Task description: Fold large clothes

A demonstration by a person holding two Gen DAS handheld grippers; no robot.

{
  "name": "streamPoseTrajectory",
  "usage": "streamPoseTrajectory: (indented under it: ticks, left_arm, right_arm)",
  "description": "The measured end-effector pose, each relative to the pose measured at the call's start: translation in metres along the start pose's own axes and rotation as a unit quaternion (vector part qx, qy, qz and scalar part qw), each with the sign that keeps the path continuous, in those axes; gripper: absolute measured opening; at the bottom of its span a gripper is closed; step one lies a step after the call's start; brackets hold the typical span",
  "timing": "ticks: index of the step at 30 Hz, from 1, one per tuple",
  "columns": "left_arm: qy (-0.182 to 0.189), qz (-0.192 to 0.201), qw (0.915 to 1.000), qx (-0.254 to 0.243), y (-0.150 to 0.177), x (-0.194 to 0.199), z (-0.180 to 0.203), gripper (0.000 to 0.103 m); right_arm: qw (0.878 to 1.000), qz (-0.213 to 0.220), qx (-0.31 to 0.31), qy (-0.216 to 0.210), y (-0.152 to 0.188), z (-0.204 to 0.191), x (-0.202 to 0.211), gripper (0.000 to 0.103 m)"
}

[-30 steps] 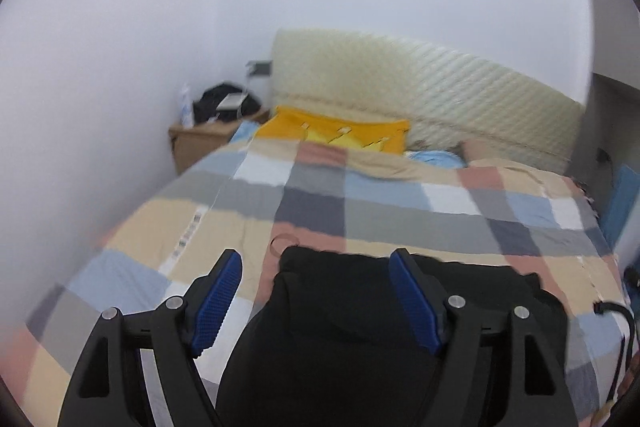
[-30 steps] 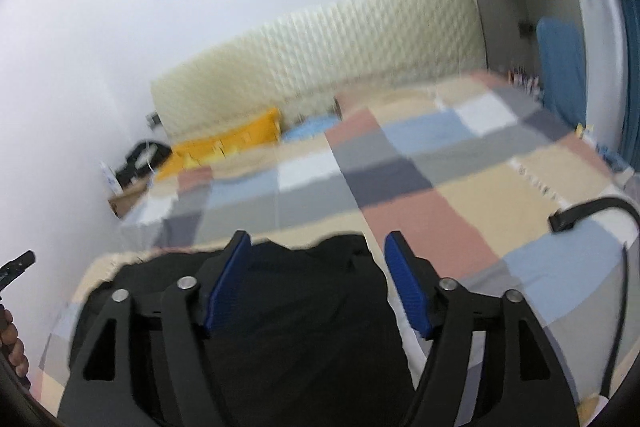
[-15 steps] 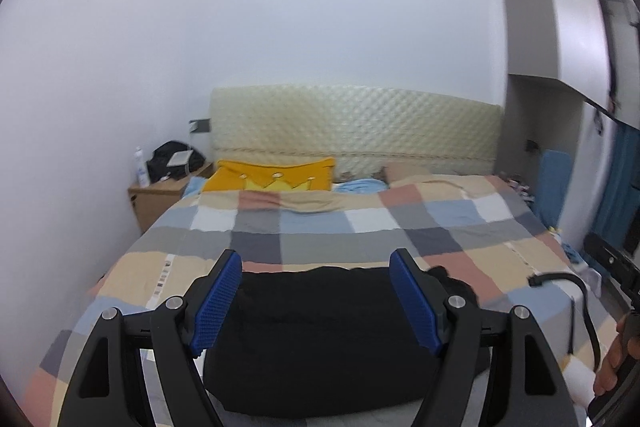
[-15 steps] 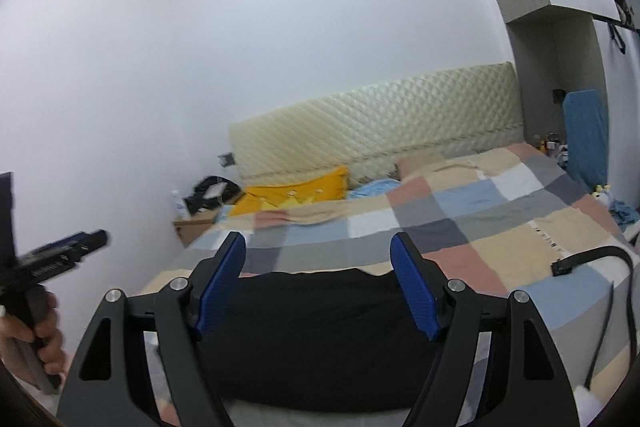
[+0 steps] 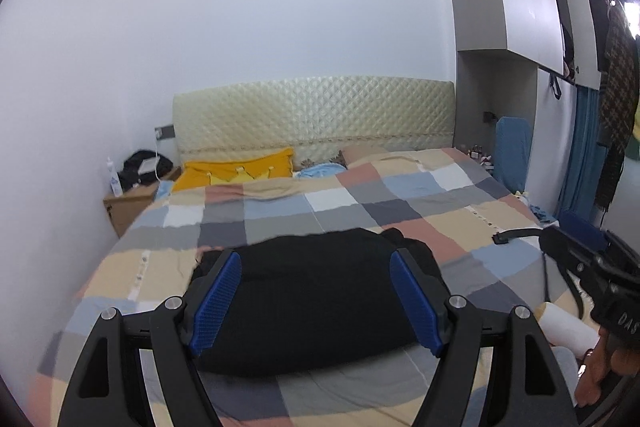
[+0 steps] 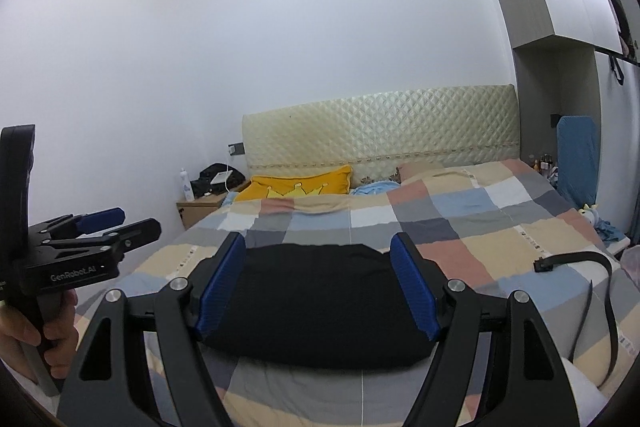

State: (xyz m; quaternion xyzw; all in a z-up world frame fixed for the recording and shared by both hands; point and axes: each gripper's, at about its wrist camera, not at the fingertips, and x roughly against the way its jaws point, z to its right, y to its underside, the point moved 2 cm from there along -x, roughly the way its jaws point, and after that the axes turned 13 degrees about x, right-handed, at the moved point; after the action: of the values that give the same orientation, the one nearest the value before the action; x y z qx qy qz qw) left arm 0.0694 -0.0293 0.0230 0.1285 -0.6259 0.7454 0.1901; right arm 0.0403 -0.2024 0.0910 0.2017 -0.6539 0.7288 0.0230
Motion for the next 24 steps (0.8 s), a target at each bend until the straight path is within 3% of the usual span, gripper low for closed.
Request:
streamPoseTrajectory:
  ticks: [2, 5, 9, 15, 19, 24]
  left_arm:
    - [0.008, -0.007, 0.9999, 0.005, 0.008, -0.003, 0.000, 0.077]
    - [-0.019, -0.029, 0.9994, 0.008, 0.020, -0.017, -0.004, 0.077]
    - [-0.016, -0.053, 0.9981, 0.025, 0.034, -0.027, -0.010, 0.077]
    - [-0.035, -0.063, 0.9973, 0.009, 0.050, -0.035, -0.011, 0.077]
    - [-0.027, -0.062, 0.9977, -0.001, 0.058, -0.032, -0.010, 0.077]
    - [-0.025, -0.066, 0.9973, 0.022, 0.067, -0.036, -0.015, 0.077]
  right_arm:
    - [1.000, -0.002, 0.008, 0.010, 0.005, -0.005, 0.005, 0.075]
    - [0.999, -0.010, 0.022, 0.021, 0.014, -0.012, 0.006, 0.075]
    - [0.999, -0.024, 0.032, 0.016, 0.027, -0.020, 0.000, 0.075]
    - [0.998, -0.054, 0.025, -0.005, 0.052, -0.027, -0.012, 0.078]
    - [0.998, -0.053, 0.018, -0.011, 0.062, -0.030, -0.015, 0.080]
    - [0.998, -0.055, 0.002, -0.002, 0.075, -0.025, -0.020, 0.080]
